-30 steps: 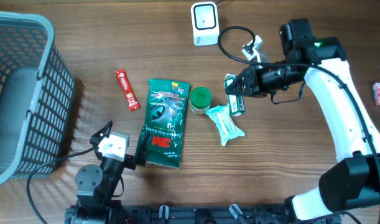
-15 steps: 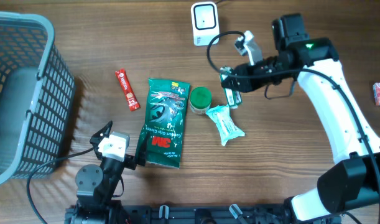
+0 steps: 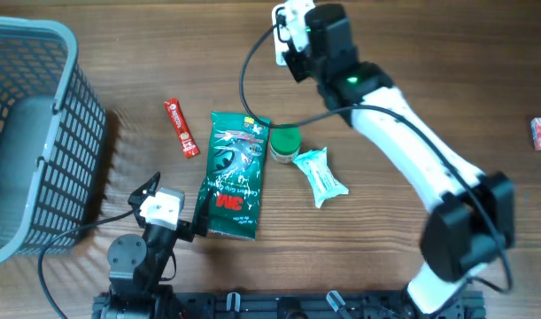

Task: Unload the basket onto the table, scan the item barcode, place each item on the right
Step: 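Raise the green-white packet to the scanner window, then carry the packet to the far right and release it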

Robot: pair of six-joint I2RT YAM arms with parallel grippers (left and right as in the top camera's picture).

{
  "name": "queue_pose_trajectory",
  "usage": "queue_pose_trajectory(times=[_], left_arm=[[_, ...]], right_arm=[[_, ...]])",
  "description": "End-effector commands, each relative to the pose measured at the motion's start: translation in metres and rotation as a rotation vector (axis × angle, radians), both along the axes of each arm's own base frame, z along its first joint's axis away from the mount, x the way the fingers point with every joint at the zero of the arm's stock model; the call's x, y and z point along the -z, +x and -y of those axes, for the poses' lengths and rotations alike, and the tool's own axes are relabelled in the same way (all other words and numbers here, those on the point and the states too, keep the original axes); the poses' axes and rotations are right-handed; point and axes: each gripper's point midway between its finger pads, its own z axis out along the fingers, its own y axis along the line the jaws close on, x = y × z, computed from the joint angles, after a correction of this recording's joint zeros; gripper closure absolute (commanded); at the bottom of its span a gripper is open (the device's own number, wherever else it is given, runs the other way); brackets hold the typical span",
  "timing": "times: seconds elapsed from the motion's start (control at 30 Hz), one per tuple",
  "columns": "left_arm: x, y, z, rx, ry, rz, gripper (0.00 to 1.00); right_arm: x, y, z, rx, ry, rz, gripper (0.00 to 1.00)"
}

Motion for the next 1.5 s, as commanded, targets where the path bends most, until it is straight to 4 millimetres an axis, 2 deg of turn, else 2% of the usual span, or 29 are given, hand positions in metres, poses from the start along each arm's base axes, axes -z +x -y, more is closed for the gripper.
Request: queue_pose_trajectory(times=[0.0,0.2,0.37,0.57,0.63,0.77,1.1,1.2,1.3,1.37,1.4,1.47], left_arm=[[0.001,-0.001,0.003,0.021,0.011,0.003,0.00],[0.001,-0.001,0.003,0.021,0.011,0.003,0.00],[0.001,-0.001,0.003,0.021,0.011,0.003,0.00],[0.001,-0.001,0.003,0.021,0.011,0.003,0.00],[0.001,-0.001,0.003,0.021,0.011,0.003,0.00],[0.001,-0.001,0.003,0.021,0.011,0.003,0.00],[0.001,-0.001,0.003,0.021,0.011,0.003,0.00],[0.001,-0.001,0.003,0.021,0.011,0.003,0.00],[0.001,-0.001,0.003,0.021,0.011,0.003,0.00],[0.001,-0.001,0.003,0.021,0.011,0.003,0.00],[0.001,-0.001,0.003,0.021,0.011,0.003,0.00],[0.001,-0.001,0.003,0.021,0.011,0.003,0.00]], right_arm=[[0.023,0.033,0.030,0.192,-0.318,0.128,0.85],[0.043,0.067,0.011,0.185,-0.576,0.338,0.82],[0.065,0.084,-0.001,0.150,-0.660,0.390,0.82],[0.062,0.121,-0.029,0.126,-0.714,0.463,0.82],[0.068,0.128,-0.038,0.102,-0.762,0.472,0.82],[0.091,0.130,-0.040,0.062,-0.831,0.440,0.82],[0.095,0.130,-0.040,0.045,-0.862,0.422,0.82],[0.066,0.127,-0.033,0.111,-0.840,0.442,0.83],[0.013,0.120,-0.021,0.224,-0.731,0.479,0.84],[-0.035,0.109,-0.001,0.342,-0.634,0.493,0.86],[-0.050,0.104,0.009,0.390,-0.608,0.490,0.86],[-0.080,0.088,0.045,0.541,-0.555,0.450,0.87]])
